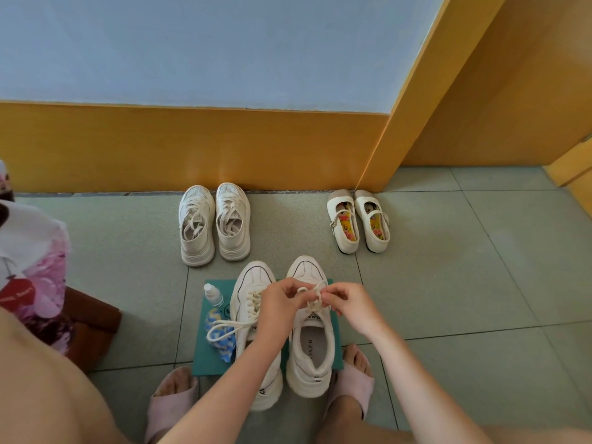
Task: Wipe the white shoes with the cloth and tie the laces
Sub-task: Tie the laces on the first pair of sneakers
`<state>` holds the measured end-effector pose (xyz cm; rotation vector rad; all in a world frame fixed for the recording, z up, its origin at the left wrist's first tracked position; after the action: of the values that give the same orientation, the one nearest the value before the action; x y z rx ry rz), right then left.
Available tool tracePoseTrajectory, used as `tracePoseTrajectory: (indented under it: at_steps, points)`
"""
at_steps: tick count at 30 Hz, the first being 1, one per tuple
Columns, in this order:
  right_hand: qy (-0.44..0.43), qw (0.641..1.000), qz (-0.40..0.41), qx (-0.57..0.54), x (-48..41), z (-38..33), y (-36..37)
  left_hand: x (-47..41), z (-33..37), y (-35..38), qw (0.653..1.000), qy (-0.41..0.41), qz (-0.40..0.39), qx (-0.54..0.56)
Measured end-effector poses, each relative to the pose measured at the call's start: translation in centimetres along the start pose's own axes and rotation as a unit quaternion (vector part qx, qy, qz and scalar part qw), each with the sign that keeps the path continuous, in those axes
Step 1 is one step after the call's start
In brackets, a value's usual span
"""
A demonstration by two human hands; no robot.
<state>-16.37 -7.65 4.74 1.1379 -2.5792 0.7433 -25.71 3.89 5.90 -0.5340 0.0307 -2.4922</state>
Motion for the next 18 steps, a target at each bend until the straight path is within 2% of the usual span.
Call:
tracePoseTrajectory:
  at_steps: [7,14,18]
  points:
    - [0.042,0.989,-0.020,0.144,0.7,1.8,-1.0,0.2,-0.4,-2.8,0.996,-0.007,0.080,-0.040]
    - [0.098,0.975,-0.039,0.195,1.2,3.4,-2.1,0.8,-2.9,-4.7,0.983,-0.098,0.118,0.097]
    - [0.107,0.974,-0.029,0.197,1.4,3.5,-2.6,1.1,-3.0,-5.4,0.979,-0.106,0.134,0.107]
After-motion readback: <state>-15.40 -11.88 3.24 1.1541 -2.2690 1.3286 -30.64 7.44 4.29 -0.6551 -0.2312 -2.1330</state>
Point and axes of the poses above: each hand's wrist, its own x-axis away from the middle knuckle, its own y-axis out of the palm, z = x × y, the point moved 8 cm from there along -x, towards the middle knuckle, and after that the axes turned 3 degrees about -x, right-handed, at the moved point
